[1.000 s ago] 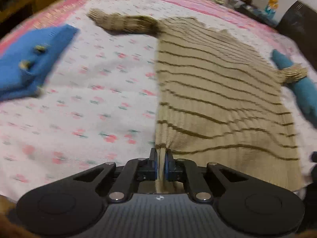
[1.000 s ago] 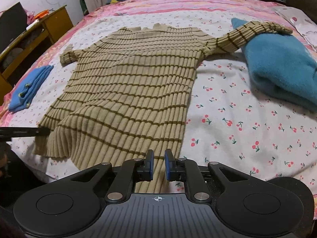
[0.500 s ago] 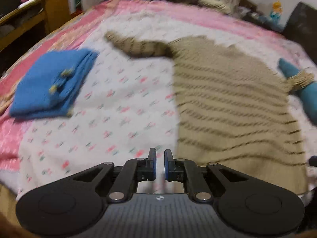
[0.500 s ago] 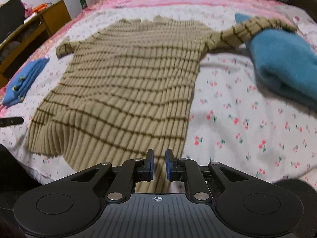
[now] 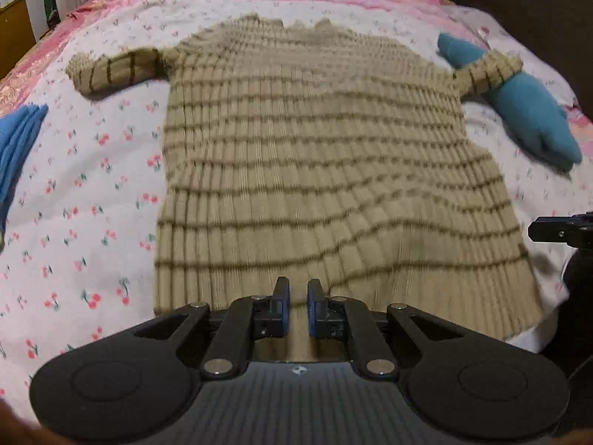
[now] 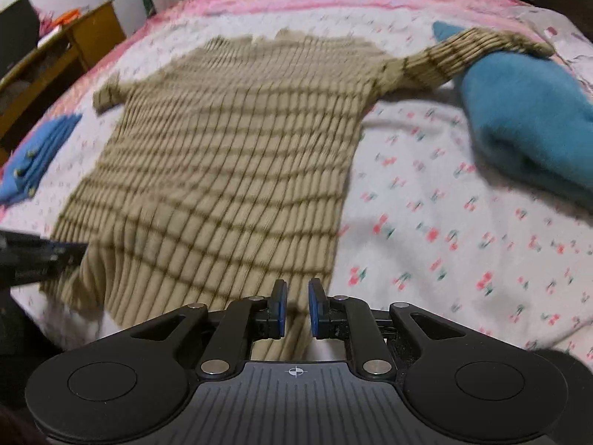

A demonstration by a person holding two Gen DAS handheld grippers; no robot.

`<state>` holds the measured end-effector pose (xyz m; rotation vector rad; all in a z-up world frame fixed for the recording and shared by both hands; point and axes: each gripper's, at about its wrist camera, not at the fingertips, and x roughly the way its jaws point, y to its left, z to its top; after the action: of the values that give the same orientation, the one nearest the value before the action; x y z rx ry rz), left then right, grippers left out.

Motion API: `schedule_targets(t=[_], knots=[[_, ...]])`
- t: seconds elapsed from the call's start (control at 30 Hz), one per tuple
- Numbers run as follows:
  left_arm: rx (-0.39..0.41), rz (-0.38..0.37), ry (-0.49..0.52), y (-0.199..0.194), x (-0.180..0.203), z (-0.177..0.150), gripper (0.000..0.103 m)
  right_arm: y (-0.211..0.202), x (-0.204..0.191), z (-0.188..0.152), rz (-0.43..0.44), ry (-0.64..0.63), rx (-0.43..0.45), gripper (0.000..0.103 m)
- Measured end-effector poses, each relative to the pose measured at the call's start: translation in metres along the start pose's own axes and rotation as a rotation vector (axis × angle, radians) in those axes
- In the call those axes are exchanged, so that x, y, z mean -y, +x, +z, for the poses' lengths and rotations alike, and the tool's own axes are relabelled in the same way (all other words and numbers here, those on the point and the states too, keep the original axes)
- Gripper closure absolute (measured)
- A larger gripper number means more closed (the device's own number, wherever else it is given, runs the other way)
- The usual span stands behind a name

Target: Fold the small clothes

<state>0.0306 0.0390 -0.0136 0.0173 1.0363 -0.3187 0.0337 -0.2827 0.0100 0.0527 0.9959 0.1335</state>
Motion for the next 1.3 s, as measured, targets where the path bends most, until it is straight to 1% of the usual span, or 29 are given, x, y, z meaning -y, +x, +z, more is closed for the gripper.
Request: schedule_targets(t=[0.1, 0.23, 0.33, 0.4, 0.57, 0.7, 0.83, 0.93, 1.0, 1.03, 1.1, 1.13, 1.2, 1.3], knots=[[0.034, 0.012, 0.008, -0.005, 0.001, 0.014, 0.086, -0.003, 0.011, 0.015, -0.009, 0.014, 0.046, 0.089], [0.062, -0.001, 0.037, 0.000, 0.012, 0.042, 0.086, -0.004, 0.030, 0.040, -0.016, 0.050, 0.099, 0.089], [0.092, -0.033, 0.065, 0.010, 0.031, 0.068, 0.085, -0.003, 0.048, 0.063, -0.039, 0.081, 0.131, 0.089], [0.110, -0.042, 0.088, 0.021, 0.042, 0.085, 0.085, -0.002, 0.061, 0.077, -0.059, 0.099, 0.148, 0.089], [0.103, -0.075, 0.102, 0.050, 0.066, 0.121, 0.085, 0.002, 0.101, 0.114, -0.105, 0.170, 0.189, 0.089], [0.129, -0.086, 0.131, 0.065, 0.086, 0.151, 0.085, 0.009, 0.137, 0.142, -0.142, 0.250, 0.217, 0.088], [0.140, -0.112, 0.129, 0.081, 0.102, 0.176, 0.081, 0.022, 0.172, 0.169, -0.179, 0.338, 0.231, 0.087], [0.143, -0.126, 0.132, 0.090, 0.111, 0.184, 0.081, 0.028, 0.193, 0.189, -0.210, 0.383, 0.250, 0.085], [0.137, -0.140, 0.135, 0.097, 0.116, 0.185, 0.080, 0.028, 0.207, 0.199, -0.224, 0.424, 0.264, 0.078], [0.134, -0.145, 0.137, 0.100, 0.116, 0.184, 0.080, 0.029, 0.214, 0.204, -0.222, 0.447, 0.272, 0.077], [0.126, -0.150, 0.140, 0.104, 0.117, 0.182, 0.080, 0.031, 0.223, 0.213, -0.228, 0.480, 0.283, 0.069], [0.121, -0.151, 0.140, 0.106, 0.117, 0.181, 0.080, 0.034, 0.227, 0.218, -0.240, 0.493, 0.286, 0.067], [0.109, -0.157, 0.131, 0.110, 0.115, 0.179, 0.080, 0.042, 0.232, 0.225, -0.253, 0.509, 0.282, 0.067], [0.102, -0.165, 0.110, 0.110, 0.107, 0.175, 0.080, 0.059, 0.235, 0.234, -0.279, 0.519, 0.250, 0.067]])
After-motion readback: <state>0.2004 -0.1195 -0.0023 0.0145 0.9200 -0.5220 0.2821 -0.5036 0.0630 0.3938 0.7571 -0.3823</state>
